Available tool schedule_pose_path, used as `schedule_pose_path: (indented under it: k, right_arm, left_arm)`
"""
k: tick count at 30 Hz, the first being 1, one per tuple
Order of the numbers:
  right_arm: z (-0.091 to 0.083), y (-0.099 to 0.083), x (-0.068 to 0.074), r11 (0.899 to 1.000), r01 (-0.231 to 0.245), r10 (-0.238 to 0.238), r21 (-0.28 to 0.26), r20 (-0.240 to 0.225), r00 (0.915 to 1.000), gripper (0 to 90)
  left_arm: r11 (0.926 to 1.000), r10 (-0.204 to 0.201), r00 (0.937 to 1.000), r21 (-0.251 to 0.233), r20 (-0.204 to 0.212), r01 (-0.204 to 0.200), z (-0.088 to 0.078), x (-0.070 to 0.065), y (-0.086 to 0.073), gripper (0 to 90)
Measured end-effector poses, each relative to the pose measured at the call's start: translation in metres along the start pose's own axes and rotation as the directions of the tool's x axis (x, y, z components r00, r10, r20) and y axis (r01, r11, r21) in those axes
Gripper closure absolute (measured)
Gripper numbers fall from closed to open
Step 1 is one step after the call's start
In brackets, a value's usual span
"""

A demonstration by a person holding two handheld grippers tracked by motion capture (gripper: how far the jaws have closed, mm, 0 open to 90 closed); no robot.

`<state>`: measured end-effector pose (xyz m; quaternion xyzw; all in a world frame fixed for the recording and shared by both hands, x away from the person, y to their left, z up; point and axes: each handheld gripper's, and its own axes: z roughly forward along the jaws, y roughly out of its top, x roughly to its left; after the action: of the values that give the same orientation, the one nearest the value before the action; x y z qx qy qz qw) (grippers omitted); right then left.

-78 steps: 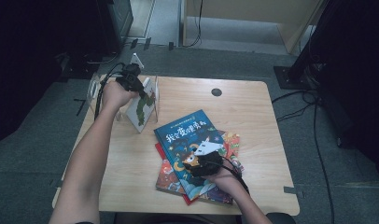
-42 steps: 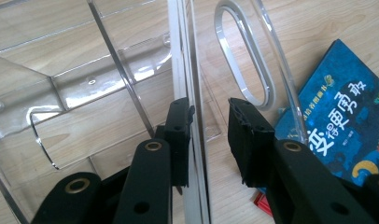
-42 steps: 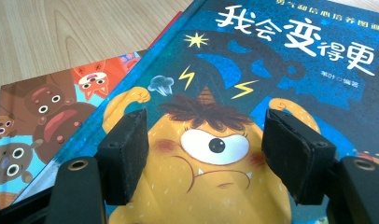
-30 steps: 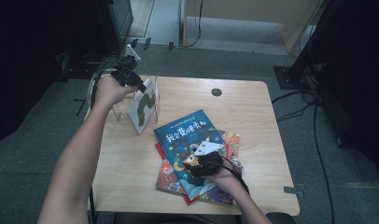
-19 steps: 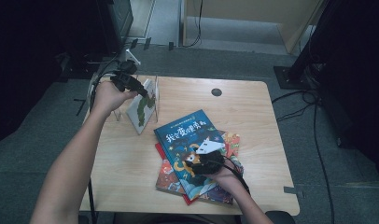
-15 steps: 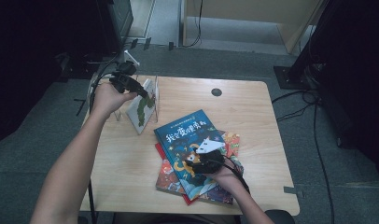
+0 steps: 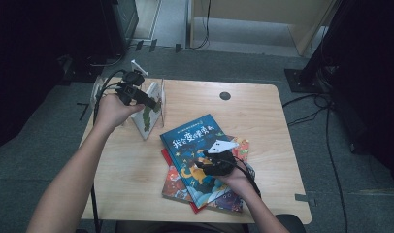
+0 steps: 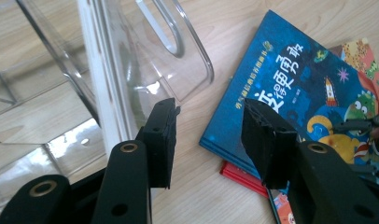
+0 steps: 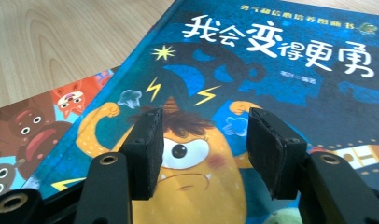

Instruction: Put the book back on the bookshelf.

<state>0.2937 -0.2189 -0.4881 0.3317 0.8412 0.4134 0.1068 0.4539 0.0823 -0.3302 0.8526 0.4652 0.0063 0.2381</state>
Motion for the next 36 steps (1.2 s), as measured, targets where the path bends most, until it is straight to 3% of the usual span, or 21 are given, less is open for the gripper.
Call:
schedule_pose_path:
  k: [5,14,18,24,27,32,36]
  right_arm:
    - [-0.002,-0.001,-0.004,1.0,-0.019,0.019,0.0,-0.001,0.9998,47.3]
    - [-0.004,-0.002,-0.009,0.999,-0.032,0.032,-0.006,0.009,0.9995,48.6]
    - [-0.003,-0.002,-0.01,0.999,-0.045,0.045,0.01,-0.007,0.999,48.5]
    - [-0.002,-0.003,-0.009,0.999,-0.039,0.039,0.014,0.0,0.9992,48.6]
    - [-0.003,-0.004,-0.009,0.999,-0.038,0.038,0.015,-0.002,0.9993,48.6]
    - [-0.006,-0.006,-0.01,0.999,-0.045,0.045,0.013,-0.006,0.999,49.5]
    - [-0.008,-0.009,-0.01,0.999,-0.045,0.045,0.006,-0.001,0.999,51.0]
  left_arm:
    - [0.9997,0.02,0.9998,-0.014,0.006,-0.02,0.005,-0.006,-0.011,56.4]
    - [0.9986,0.044,0.9975,-0.031,0.056,-0.042,0.013,-0.015,-0.029,57.3]
    - [0.9981,0.054,0.9958,-0.032,0.074,-0.052,0.018,-0.019,-0.04,55.6]
    - [0.9972,0.061,0.992,-0.049,0.111,-0.056,0.031,-0.021,-0.054,55.0]
    - [0.9959,0.076,0.9929,-0.057,0.092,-0.071,0.037,-0.024,-0.059,53.5]
    - [0.9932,0.106,0.9893,-0.058,0.1,-0.101,0.047,-0.028,-0.065,49.7]
    - [0.9944,0.096,0.9869,-0.056,0.13,-0.089,0.057,-0.027,-0.07,49.0]
